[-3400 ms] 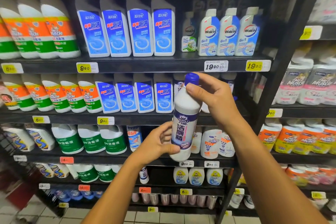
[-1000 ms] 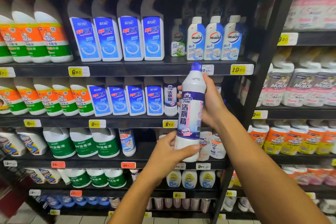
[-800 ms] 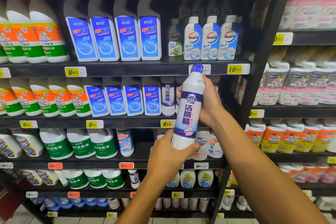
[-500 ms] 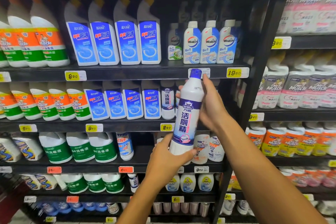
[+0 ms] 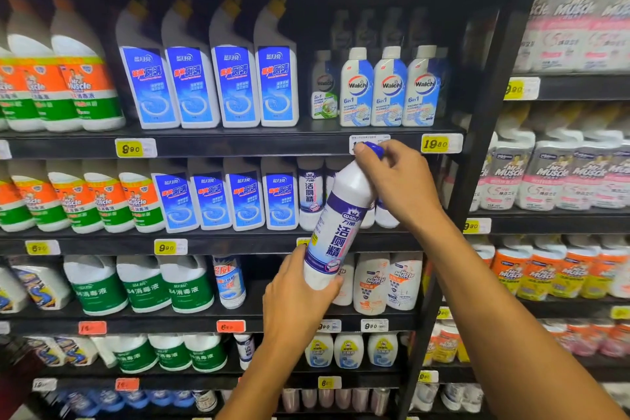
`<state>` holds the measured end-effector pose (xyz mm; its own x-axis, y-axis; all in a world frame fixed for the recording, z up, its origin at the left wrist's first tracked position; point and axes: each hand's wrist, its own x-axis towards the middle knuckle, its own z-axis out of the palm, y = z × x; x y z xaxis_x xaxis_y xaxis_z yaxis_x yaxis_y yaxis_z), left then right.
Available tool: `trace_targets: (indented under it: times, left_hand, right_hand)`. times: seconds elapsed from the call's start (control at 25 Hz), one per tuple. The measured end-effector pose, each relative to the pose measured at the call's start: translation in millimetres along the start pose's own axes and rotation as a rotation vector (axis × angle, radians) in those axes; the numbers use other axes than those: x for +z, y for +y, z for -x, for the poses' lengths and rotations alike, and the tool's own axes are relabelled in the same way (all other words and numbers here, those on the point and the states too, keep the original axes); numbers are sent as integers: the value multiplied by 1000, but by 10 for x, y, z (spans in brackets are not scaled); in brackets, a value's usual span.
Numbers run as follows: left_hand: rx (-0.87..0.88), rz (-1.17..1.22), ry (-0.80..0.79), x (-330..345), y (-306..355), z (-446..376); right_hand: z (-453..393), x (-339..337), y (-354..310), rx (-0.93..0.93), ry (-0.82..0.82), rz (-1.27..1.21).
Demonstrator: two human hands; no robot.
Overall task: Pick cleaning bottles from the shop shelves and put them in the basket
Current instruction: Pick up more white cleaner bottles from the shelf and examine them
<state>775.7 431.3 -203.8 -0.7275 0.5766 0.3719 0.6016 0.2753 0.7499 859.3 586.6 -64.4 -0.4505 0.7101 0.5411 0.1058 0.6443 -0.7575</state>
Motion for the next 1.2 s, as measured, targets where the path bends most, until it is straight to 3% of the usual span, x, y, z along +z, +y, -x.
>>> trace_targets:
  times: [0.12, 0.24, 0.4, 0.52, 0.6, 0.68, 0.76, 0.84, 0.92, 1.0, 1.08, 1.2]
  left_hand:
    - [-12, 35, -65, -5, -23, -25]
    - [9, -99, 41, 1, -23, -39]
    - [2, 84, -144, -76, -52, -81]
    - [39, -95, -26, -93, -54, -140]
    - [48, -52, -45, -113, -45, -177]
    - [24, 174, -173, -169, -70, -202]
    - [-25, 441, -403, -232, -80, -243]
    - [-24, 618, -613, -265, -65, -267]
    - [-12, 758, -737, -290, -24, -256]
    - [-42, 901, -872, -288, 27, -225]
    - [-70, 1019, -1015, -281, 72, -187]
    - [-87, 1018, -1075, -293, 104, -199]
  right_hand:
    - [-9, 20, 25, 11, -82, -147]
    - [-10, 71, 15, 20, -19, -82]
    - [-51, 28, -28, 42, -103, -317]
    - [-64, 61, -15, 8, -55, -201]
    - [-63, 71, -27, -17, -51, -270]
    - [-81, 70, -16, -19, -92, -389]
    - [-78, 78, -12, -16, -171, -496]
    - [-40, 108, 31, 65, -317, -665]
    - [43, 107, 113, 240, -516, -969]
    - [133, 81, 175, 280, -712, -1189]
    - [173, 52, 213, 241, -778, -1218]
    - [183, 40, 199, 215, -667, -1045]
